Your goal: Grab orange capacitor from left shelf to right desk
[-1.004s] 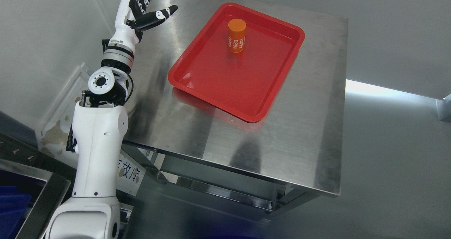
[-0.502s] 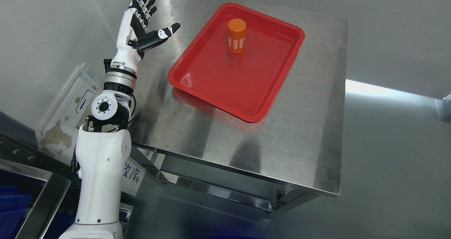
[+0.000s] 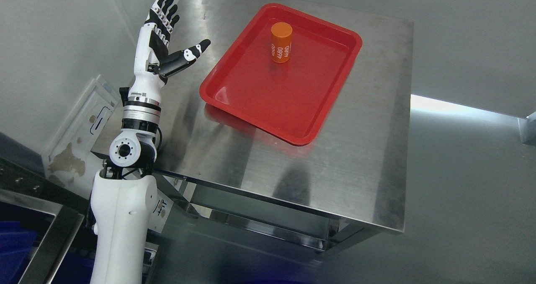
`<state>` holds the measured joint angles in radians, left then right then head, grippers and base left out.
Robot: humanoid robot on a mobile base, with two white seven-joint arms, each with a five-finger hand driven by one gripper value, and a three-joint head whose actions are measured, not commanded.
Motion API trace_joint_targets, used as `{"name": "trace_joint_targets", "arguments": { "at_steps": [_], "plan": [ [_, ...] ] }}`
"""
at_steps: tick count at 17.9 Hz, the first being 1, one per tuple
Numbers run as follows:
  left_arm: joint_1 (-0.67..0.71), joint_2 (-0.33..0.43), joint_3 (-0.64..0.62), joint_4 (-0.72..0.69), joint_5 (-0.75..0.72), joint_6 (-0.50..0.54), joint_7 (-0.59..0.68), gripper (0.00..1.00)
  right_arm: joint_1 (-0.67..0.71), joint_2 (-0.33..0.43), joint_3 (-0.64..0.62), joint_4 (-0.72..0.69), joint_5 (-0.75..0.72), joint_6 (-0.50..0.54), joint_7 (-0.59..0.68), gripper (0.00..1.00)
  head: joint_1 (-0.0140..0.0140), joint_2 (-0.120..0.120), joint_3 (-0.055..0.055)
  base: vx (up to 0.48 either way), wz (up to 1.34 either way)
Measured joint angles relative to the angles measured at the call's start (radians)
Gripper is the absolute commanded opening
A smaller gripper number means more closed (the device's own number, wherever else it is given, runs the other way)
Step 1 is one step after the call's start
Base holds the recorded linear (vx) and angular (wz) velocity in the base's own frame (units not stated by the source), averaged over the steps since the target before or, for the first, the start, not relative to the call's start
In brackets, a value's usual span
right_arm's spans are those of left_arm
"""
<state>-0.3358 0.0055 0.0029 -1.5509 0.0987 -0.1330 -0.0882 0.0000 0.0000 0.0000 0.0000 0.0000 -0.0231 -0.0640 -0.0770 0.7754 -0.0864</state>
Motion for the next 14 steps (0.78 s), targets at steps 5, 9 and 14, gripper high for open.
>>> {"name": "trace_joint_targets", "arguments": {
  "at_steps": [5, 9, 14],
  "plan": [
    [0.036, -0.002, -0.001, -0.035, -0.011, -0.022, 0.003, 1.0, 0.0, 0.0, 0.0, 0.0, 0.0, 0.0, 0.0, 1.0, 0.0, 0.0, 0.0, 0.0, 0.0],
    [0.05, -0.003, -0.002, -0.054, -0.015, -0.025, 0.004, 1.0, 0.0, 0.0, 0.0, 0.0, 0.0, 0.0, 0.0, 1.0, 0.0, 0.0, 0.0, 0.0, 0.0],
    [0.055, -0.004, -0.002, -0.068, -0.016, -0.018, 0.004, 1.0, 0.0, 0.0, 0.0, 0.0, 0.0, 0.0, 0.0, 1.0, 0.0, 0.0, 0.0, 0.0, 0.0]
  ]
}}
